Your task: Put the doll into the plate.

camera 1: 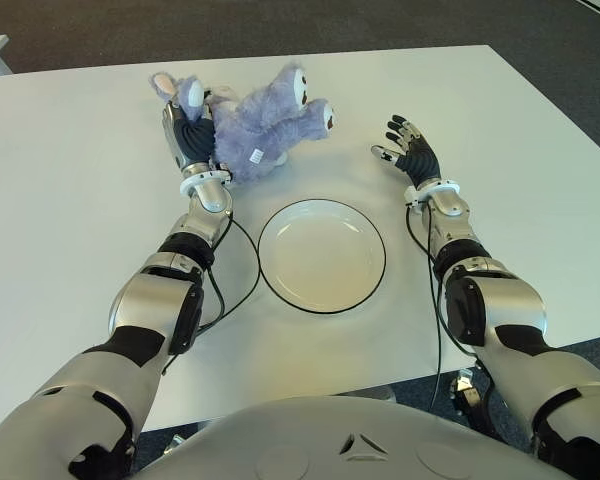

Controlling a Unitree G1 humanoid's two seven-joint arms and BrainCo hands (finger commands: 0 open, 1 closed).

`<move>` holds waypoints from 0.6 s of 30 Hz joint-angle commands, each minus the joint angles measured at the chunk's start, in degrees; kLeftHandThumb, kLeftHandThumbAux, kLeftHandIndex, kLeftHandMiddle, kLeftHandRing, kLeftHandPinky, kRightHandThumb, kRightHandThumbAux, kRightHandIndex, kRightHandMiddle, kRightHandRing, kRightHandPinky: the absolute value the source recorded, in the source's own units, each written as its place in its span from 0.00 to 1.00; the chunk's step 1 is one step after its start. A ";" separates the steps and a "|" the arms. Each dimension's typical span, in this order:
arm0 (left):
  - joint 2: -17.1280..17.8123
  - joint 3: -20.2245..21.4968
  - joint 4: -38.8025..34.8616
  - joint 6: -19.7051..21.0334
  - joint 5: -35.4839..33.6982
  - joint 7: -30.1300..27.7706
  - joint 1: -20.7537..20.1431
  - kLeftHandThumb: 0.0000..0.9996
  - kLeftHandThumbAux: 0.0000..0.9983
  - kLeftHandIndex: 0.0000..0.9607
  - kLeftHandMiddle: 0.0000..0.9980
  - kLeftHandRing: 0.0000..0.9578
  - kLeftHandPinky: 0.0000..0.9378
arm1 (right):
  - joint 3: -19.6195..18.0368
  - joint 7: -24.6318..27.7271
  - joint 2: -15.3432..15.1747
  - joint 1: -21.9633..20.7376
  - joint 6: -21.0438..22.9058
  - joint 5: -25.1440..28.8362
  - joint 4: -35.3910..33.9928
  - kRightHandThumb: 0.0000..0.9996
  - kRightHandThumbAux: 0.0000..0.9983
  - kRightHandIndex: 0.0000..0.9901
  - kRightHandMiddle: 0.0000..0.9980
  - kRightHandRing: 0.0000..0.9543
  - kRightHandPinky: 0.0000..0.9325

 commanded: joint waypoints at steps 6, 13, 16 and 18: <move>1.66 -1.28 -3.51 0.51 3.27 1.53 1.39 0.75 0.69 0.46 0.84 0.90 0.92 | 0.46 0.17 2.02 6.47 4.69 -1.06 4.25 0.20 0.80 0.03 0.05 0.06 0.08; 2.15 -2.07 -5.70 1.46 4.83 2.59 2.17 0.75 0.69 0.46 0.84 0.90 0.92 | 0.56 -0.09 2.03 6.44 4.81 -1.19 4.26 0.21 0.80 0.03 0.05 0.06 0.08; 2.30 -2.29 -6.81 1.86 5.43 2.99 2.56 0.75 0.69 0.46 0.84 0.90 0.92 | 0.59 -0.14 2.03 6.48 4.80 -1.20 4.26 0.21 0.80 0.03 0.05 0.06 0.08; 2.33 -2.38 -7.62 2.21 5.84 3.30 2.83 0.75 0.69 0.46 0.84 0.90 0.92 | 0.60 -0.15 2.03 6.50 4.77 -1.20 4.26 0.21 0.80 0.03 0.05 0.06 0.08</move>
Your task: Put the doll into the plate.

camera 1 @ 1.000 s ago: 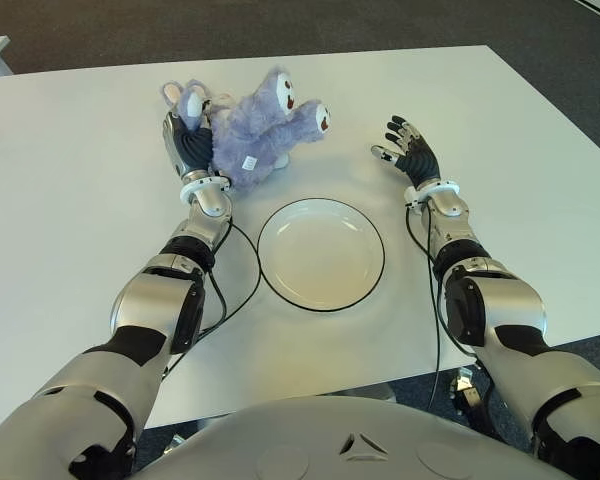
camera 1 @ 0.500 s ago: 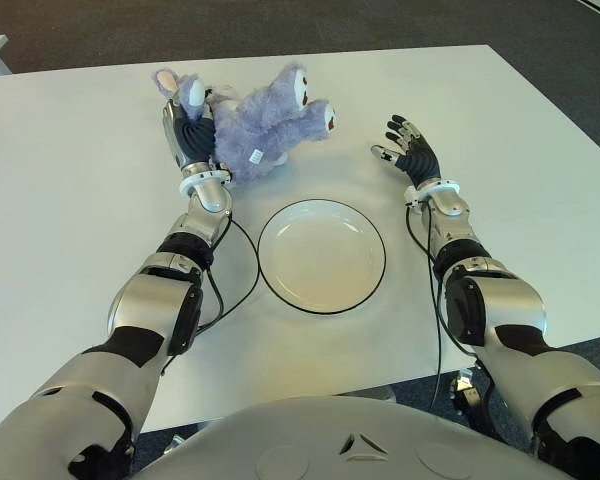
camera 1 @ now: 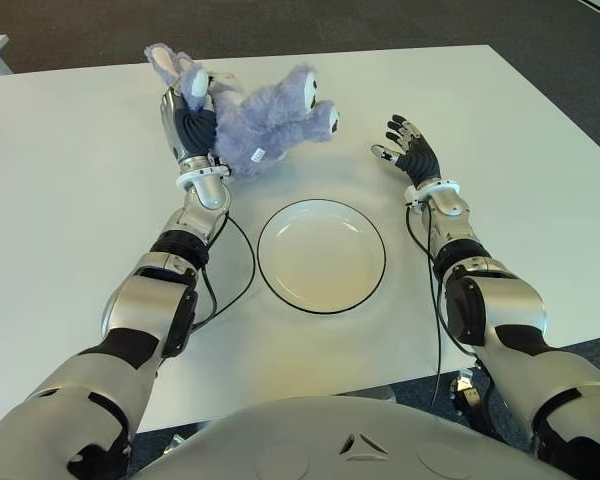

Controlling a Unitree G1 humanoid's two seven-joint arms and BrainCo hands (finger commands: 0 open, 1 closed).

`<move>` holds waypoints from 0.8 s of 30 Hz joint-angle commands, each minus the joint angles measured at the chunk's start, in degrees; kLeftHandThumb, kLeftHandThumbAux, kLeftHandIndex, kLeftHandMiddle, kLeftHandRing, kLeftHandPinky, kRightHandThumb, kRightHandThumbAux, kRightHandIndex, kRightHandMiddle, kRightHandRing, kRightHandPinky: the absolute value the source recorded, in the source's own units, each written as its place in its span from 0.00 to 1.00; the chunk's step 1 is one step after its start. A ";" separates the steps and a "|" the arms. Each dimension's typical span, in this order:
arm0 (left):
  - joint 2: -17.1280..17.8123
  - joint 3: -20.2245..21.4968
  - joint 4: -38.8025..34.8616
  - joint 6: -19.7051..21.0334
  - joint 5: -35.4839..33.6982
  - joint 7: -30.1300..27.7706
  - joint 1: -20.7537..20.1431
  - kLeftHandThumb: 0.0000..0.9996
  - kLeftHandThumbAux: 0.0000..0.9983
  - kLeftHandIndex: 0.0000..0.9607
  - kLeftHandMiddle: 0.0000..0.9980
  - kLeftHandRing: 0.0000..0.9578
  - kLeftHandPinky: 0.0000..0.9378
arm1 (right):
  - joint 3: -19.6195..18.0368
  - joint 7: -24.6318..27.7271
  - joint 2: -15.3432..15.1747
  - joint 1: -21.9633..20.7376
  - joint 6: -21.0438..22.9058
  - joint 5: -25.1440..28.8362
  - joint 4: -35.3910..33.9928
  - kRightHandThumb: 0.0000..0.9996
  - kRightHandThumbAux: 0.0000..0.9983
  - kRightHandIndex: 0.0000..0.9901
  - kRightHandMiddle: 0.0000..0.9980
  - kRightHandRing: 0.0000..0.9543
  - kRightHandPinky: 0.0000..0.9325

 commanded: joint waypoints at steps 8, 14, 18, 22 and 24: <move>0.95 -1.28 -10.39 3.24 4.87 1.94 5.02 0.75 0.69 0.46 0.84 0.90 0.92 | 0.67 -0.03 2.00 6.68 4.63 -1.27 4.23 0.21 0.80 0.03 0.05 0.06 0.08; 1.08 -1.47 -13.82 4.15 5.40 -0.04 6.73 0.74 0.69 0.46 0.84 0.90 0.92 | 0.61 0.09 2.00 6.70 4.69 -1.19 4.23 0.21 0.80 0.03 0.05 0.06 0.08; 0.97 -1.65 -16.22 5.09 5.45 -0.87 7.99 0.74 0.69 0.46 0.83 0.90 0.92 | 0.59 0.03 1.99 6.72 4.84 -1.18 4.25 0.20 0.80 0.03 0.05 0.06 0.08; 1.00 -1.79 -18.26 5.51 5.47 -1.70 9.04 0.74 0.69 0.46 0.81 0.89 0.91 | 0.60 0.00 2.00 6.73 4.96 -1.18 4.26 0.20 0.79 0.03 0.04 0.06 0.08; 1.02 -1.79 -19.16 5.50 5.36 -2.29 9.50 0.73 0.69 0.47 0.81 0.89 0.90 | 0.59 0.02 2.00 6.75 4.97 -1.17 4.26 0.20 0.79 0.03 0.04 0.06 0.07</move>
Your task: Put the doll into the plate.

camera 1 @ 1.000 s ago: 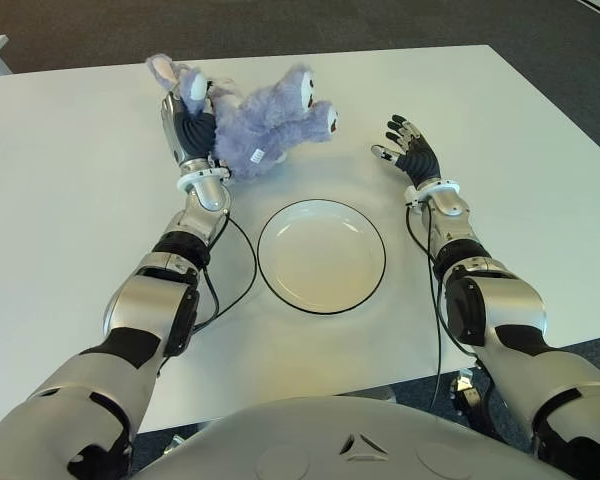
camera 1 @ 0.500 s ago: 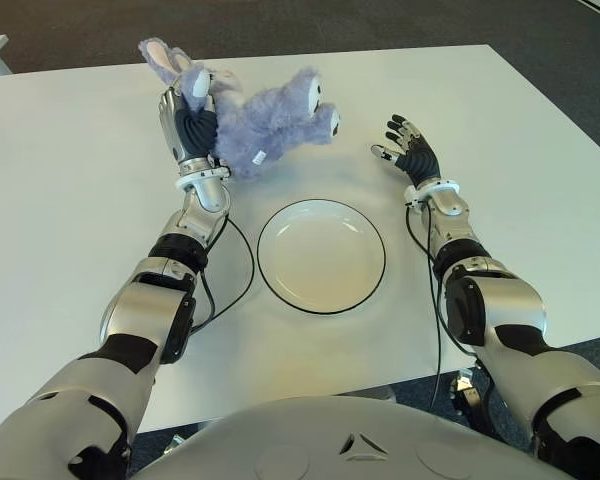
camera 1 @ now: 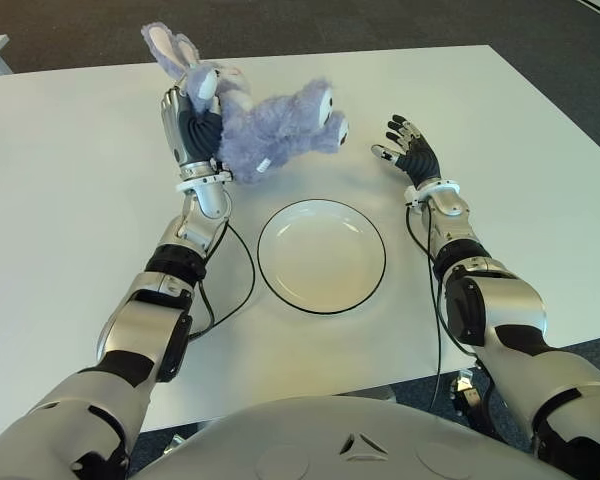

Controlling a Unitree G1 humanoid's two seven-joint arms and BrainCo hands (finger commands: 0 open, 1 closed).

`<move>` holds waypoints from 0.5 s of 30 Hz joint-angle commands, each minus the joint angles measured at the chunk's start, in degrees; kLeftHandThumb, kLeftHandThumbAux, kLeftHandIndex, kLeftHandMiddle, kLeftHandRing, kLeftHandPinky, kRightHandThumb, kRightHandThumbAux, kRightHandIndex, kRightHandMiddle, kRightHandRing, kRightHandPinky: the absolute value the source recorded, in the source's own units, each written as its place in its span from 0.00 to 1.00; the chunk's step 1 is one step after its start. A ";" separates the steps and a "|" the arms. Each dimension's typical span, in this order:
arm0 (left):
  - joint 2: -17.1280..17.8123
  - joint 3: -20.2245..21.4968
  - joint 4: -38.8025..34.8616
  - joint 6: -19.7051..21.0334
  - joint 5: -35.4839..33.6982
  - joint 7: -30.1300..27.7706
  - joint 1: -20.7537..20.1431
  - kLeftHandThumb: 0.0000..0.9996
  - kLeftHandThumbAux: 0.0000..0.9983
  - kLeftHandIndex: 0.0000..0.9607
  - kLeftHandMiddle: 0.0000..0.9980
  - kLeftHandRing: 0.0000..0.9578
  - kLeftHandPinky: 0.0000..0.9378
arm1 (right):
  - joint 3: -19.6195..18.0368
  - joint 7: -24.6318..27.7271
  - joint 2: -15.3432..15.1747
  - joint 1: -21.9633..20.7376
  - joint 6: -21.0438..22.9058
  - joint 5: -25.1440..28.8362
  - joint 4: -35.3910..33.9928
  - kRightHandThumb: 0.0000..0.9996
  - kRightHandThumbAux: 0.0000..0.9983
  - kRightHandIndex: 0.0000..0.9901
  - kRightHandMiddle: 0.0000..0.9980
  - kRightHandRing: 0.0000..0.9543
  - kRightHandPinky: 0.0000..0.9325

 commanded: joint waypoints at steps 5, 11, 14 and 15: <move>0.54 0.12 -4.03 0.04 0.24 -3.06 2.51 0.73 0.69 0.47 0.80 0.88 0.90 | 0.51 0.17 1.96 6.83 4.91 -1.10 4.24 0.20 0.79 0.03 0.05 0.06 0.07; 0.61 0.03 -6.04 0.15 0.83 -3.83 3.51 0.73 0.69 0.47 0.80 0.88 0.91 | 0.51 0.18 1.93 6.91 4.90 -1.12 4.27 0.19 0.79 0.03 0.05 0.06 0.08; 0.66 -0.04 -6.97 0.43 1.13 -4.19 3.97 0.73 0.68 0.47 0.80 0.89 0.91 | 0.50 0.27 1.89 6.93 4.88 -1.11 4.28 0.19 0.79 0.03 0.05 0.06 0.08; 0.67 -0.04 -7.22 0.56 1.22 -4.32 4.08 0.73 0.68 0.47 0.80 0.89 0.91 | 0.50 0.30 1.89 6.93 4.88 -1.11 4.28 0.19 0.79 0.03 0.05 0.06 0.07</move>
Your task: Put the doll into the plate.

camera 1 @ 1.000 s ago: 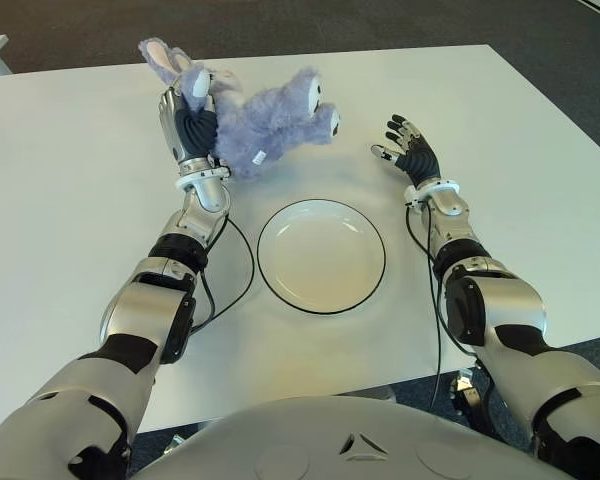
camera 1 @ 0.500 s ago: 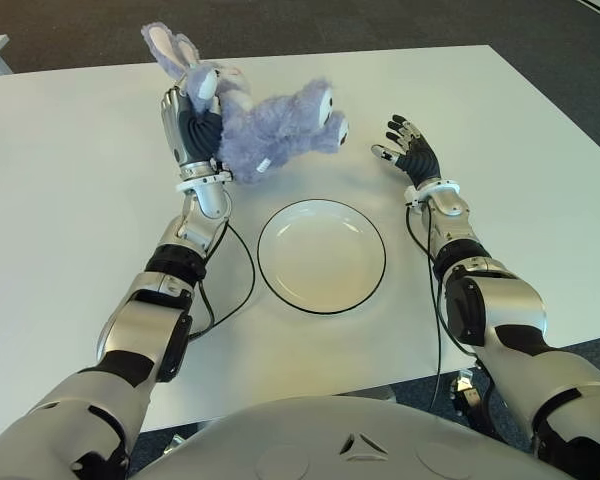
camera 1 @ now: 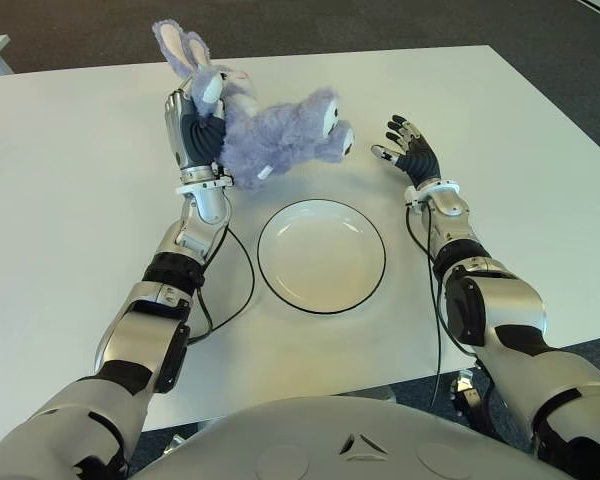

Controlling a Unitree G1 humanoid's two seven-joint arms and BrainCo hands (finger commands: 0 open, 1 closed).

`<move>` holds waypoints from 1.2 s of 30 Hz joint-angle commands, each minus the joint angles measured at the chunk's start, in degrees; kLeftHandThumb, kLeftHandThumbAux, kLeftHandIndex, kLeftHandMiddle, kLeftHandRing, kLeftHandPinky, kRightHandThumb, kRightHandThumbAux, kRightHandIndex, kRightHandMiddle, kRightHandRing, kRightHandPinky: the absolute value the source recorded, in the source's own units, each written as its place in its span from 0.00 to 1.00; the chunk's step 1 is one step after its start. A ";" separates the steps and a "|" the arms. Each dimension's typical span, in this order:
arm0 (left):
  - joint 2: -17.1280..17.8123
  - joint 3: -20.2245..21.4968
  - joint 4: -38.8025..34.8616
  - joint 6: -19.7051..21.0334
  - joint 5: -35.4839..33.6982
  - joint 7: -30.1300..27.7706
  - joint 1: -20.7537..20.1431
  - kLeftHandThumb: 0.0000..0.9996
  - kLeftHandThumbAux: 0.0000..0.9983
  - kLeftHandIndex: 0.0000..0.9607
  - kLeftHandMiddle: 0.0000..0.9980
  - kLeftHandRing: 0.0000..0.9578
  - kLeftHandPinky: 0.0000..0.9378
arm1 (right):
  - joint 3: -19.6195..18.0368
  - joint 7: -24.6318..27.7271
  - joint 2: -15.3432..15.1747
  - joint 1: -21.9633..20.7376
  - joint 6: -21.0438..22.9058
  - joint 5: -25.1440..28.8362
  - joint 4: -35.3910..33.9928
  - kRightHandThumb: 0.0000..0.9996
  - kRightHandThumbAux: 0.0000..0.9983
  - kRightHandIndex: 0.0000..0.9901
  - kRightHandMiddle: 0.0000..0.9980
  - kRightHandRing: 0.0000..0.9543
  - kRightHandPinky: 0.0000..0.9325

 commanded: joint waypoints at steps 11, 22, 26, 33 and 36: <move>0.84 -0.25 -5.77 2.46 3.34 -0.59 2.65 0.74 0.69 0.46 0.82 0.89 0.92 | 0.54 0.57 1.83 6.99 4.89 -1.13 4.30 0.19 0.80 0.03 0.05 0.06 0.08; 1.15 -0.33 -8.64 3.26 3.61 -2.81 3.79 0.74 0.69 0.46 0.85 0.91 0.93 | 0.87 0.22 1.84 6.99 4.88 -1.47 4.30 0.19 0.79 0.03 0.05 0.06 0.08; 0.92 -0.27 -10.14 3.06 3.87 -3.01 4.12 0.74 0.69 0.46 0.85 0.91 0.93 | 0.94 0.10 1.84 7.05 4.83 -1.49 4.28 0.19 0.79 0.03 0.05 0.06 0.08; 1.21 -0.45 -12.18 3.65 5.22 -2.87 4.71 0.74 0.69 0.46 0.85 0.91 0.93 | 0.89 0.31 1.89 7.06 4.86 -1.37 4.27 0.19 0.79 0.03 0.04 0.06 0.07; 1.03 -0.57 -13.58 3.46 5.26 -3.38 5.19 0.74 0.69 0.46 0.86 0.91 0.93 | 0.91 0.41 1.86 7.09 4.87 -1.38 4.27 0.19 0.79 0.03 0.04 0.05 0.07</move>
